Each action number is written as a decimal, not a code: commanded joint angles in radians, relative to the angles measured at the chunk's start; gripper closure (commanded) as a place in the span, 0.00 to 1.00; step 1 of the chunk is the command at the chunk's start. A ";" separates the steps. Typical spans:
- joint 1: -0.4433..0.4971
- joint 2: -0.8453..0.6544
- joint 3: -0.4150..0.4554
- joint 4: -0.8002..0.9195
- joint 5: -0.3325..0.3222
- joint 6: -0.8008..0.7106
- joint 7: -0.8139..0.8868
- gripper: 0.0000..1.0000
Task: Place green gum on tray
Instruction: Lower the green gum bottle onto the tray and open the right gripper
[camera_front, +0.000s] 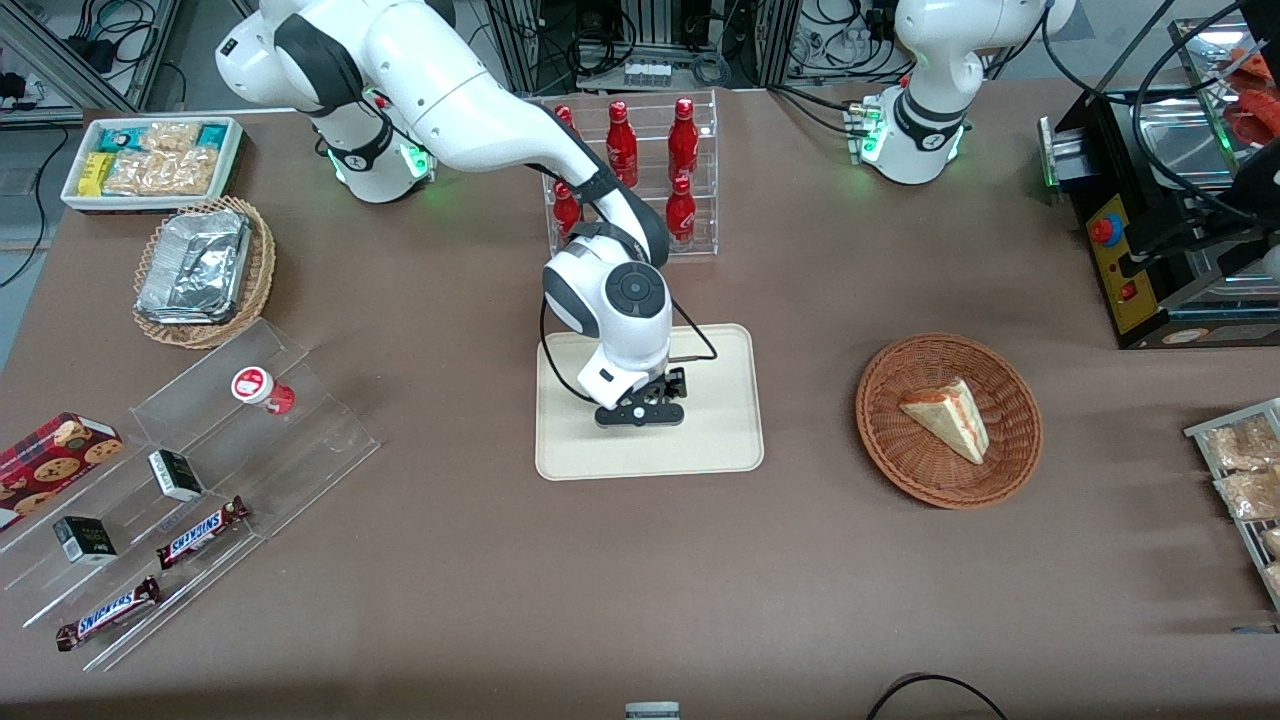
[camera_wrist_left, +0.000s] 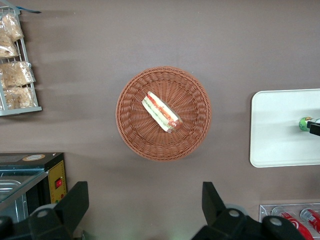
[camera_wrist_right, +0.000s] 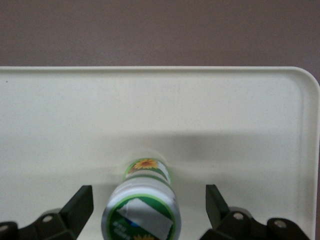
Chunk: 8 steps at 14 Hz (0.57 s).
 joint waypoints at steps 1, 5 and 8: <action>0.006 -0.017 -0.007 0.024 -0.015 -0.016 -0.004 0.00; -0.010 -0.086 -0.007 0.024 -0.009 -0.096 -0.020 0.00; -0.054 -0.164 -0.007 0.020 0.002 -0.215 -0.158 0.00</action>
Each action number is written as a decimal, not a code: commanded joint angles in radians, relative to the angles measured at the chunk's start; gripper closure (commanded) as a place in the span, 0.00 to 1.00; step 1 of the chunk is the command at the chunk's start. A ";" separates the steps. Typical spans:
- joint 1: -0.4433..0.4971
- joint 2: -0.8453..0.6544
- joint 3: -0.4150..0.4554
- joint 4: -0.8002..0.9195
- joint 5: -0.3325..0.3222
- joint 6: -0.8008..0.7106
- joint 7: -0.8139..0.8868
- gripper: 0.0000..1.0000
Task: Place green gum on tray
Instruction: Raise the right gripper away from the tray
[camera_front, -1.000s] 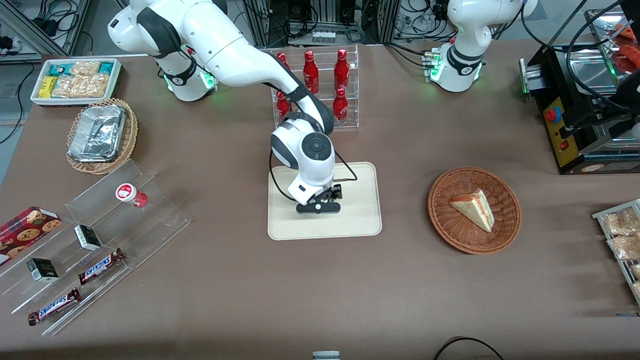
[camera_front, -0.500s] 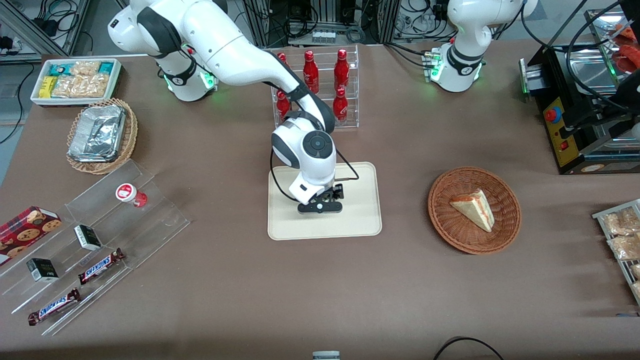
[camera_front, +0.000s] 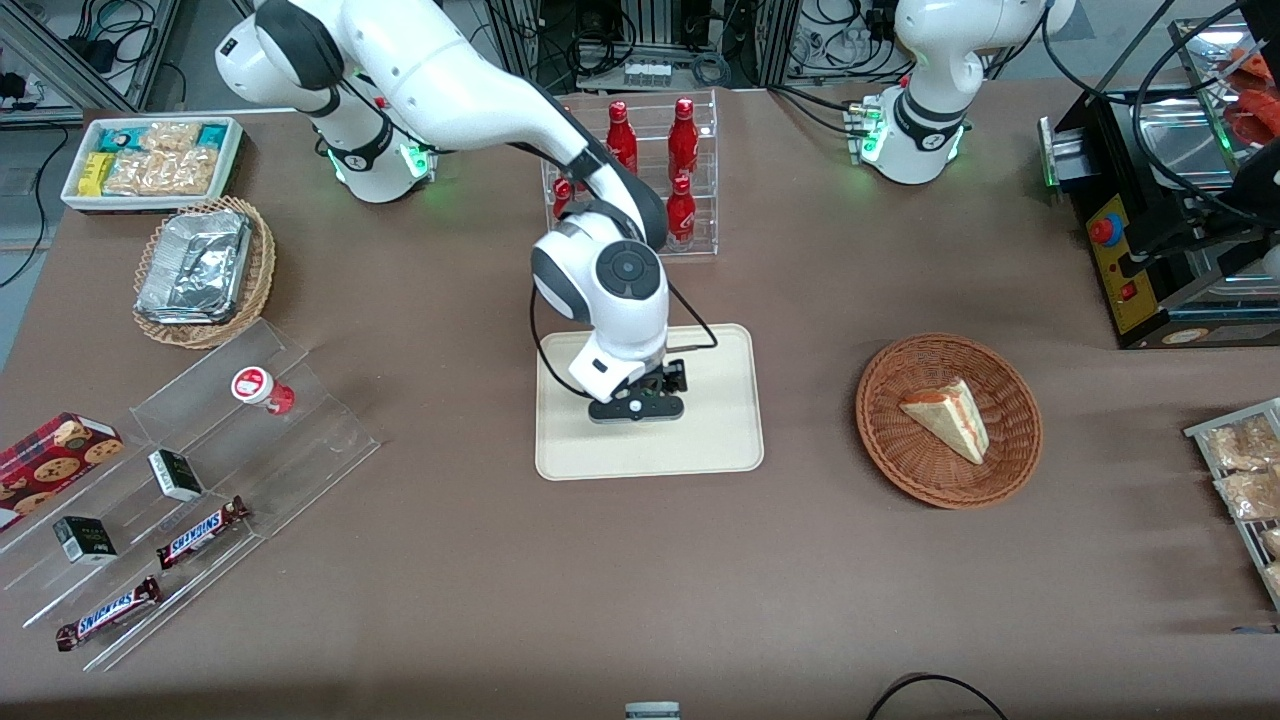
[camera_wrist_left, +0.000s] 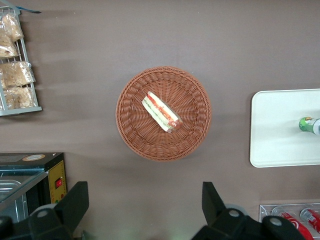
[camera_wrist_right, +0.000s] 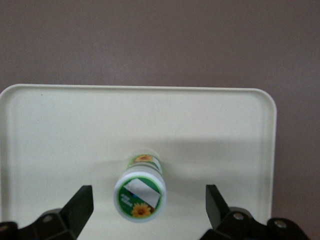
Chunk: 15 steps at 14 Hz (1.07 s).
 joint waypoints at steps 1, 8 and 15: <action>-0.061 -0.078 0.009 -0.003 0.003 -0.099 -0.113 0.00; -0.187 -0.199 0.009 -0.005 0.060 -0.312 -0.341 0.00; -0.446 -0.421 0.010 -0.169 0.089 -0.382 -0.452 0.00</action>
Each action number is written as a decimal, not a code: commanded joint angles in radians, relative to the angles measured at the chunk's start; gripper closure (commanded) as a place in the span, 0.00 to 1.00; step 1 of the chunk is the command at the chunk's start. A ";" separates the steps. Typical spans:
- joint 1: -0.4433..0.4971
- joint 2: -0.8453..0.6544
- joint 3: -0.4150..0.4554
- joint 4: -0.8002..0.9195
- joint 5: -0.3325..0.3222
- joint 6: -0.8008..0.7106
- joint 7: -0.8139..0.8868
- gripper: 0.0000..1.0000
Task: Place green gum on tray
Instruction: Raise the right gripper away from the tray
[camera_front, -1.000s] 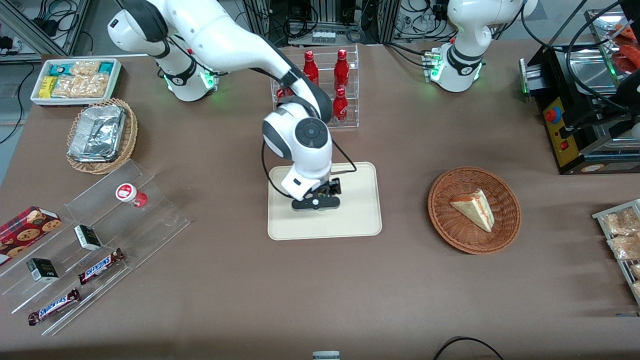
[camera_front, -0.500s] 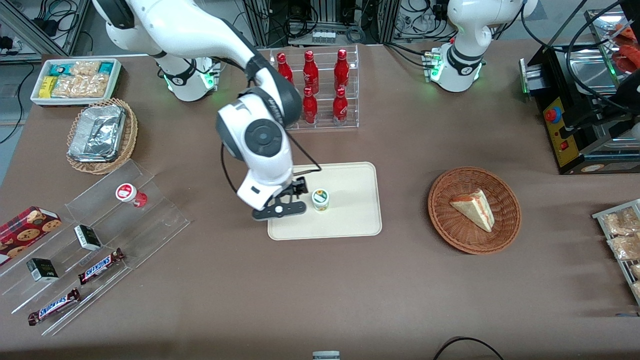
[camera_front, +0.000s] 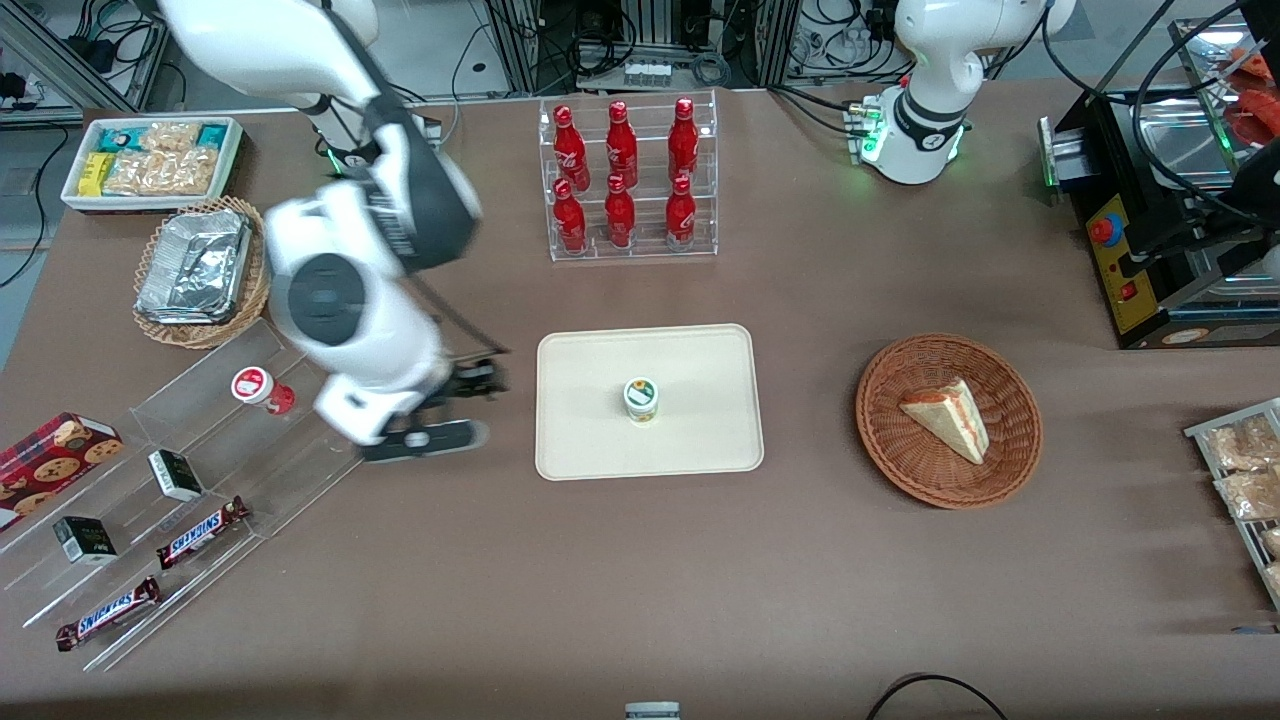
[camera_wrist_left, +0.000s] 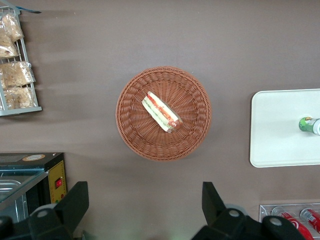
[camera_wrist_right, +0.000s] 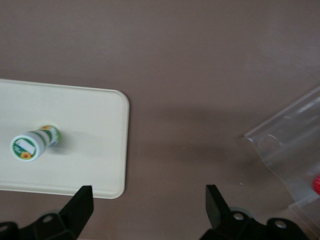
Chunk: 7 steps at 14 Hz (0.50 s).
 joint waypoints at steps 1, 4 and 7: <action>-0.112 -0.127 0.012 -0.117 0.021 -0.018 -0.015 0.00; -0.239 -0.172 0.041 -0.124 0.019 -0.114 -0.074 0.00; -0.323 -0.221 0.050 -0.152 -0.002 -0.154 -0.173 0.00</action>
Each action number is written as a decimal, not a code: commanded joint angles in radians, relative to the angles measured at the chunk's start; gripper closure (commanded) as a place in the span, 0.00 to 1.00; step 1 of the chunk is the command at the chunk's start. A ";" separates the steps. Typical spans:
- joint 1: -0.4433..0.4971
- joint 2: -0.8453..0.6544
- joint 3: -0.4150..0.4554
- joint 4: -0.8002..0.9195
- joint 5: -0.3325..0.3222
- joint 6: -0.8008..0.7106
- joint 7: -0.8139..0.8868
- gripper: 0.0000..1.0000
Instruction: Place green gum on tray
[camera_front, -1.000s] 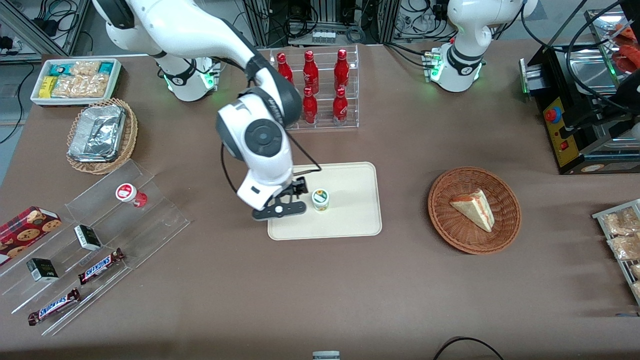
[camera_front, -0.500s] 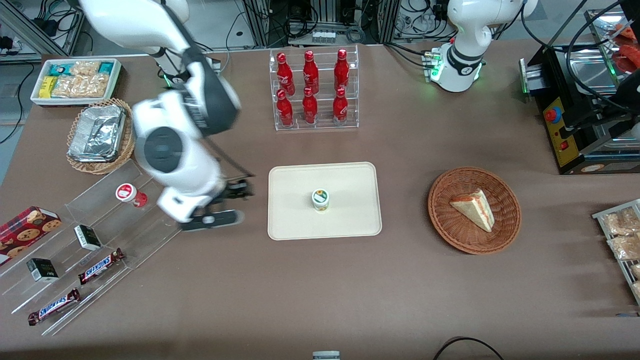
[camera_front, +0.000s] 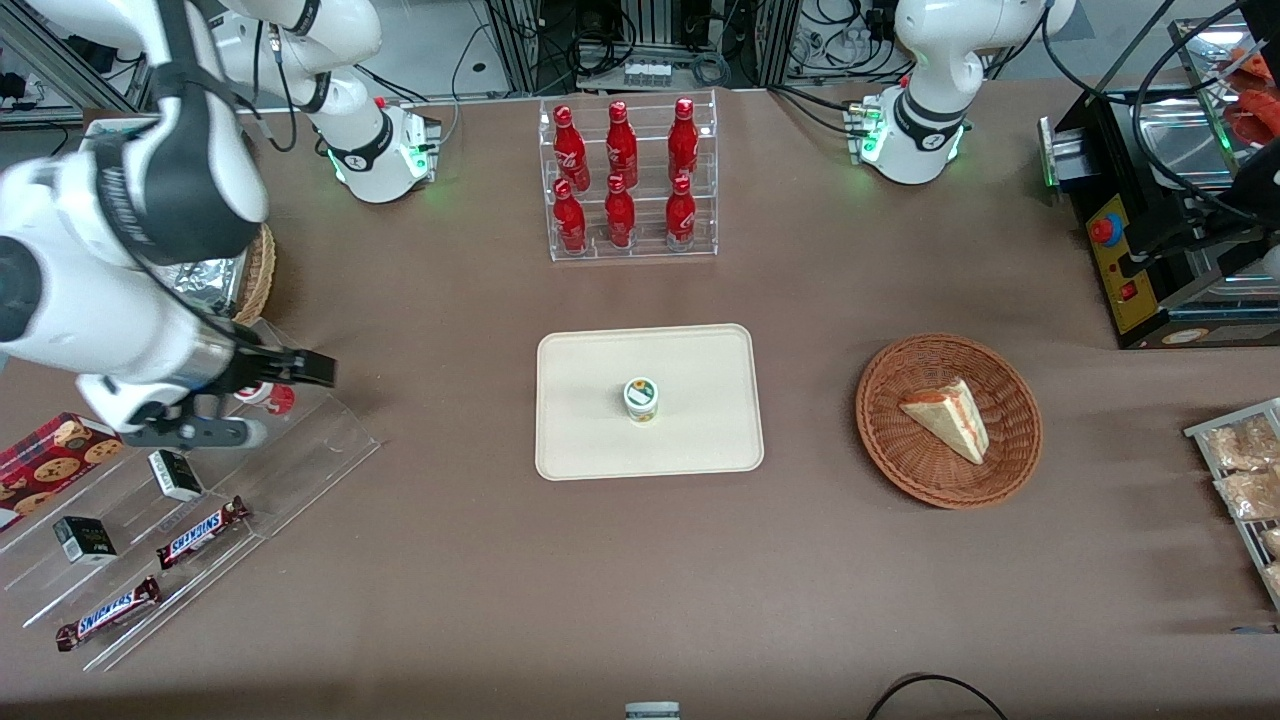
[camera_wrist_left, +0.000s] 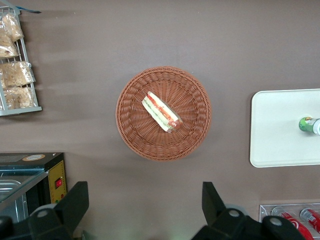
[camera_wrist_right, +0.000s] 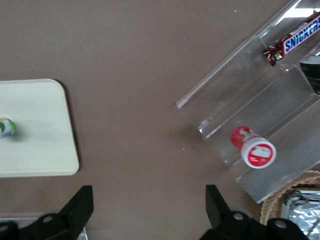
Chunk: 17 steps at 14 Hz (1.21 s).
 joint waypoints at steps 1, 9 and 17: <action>-0.061 -0.097 0.018 -0.092 -0.019 -0.011 -0.046 0.00; -0.171 -0.236 0.017 -0.132 -0.073 -0.111 -0.209 0.00; -0.144 -0.243 0.014 -0.129 -0.070 -0.106 -0.079 0.00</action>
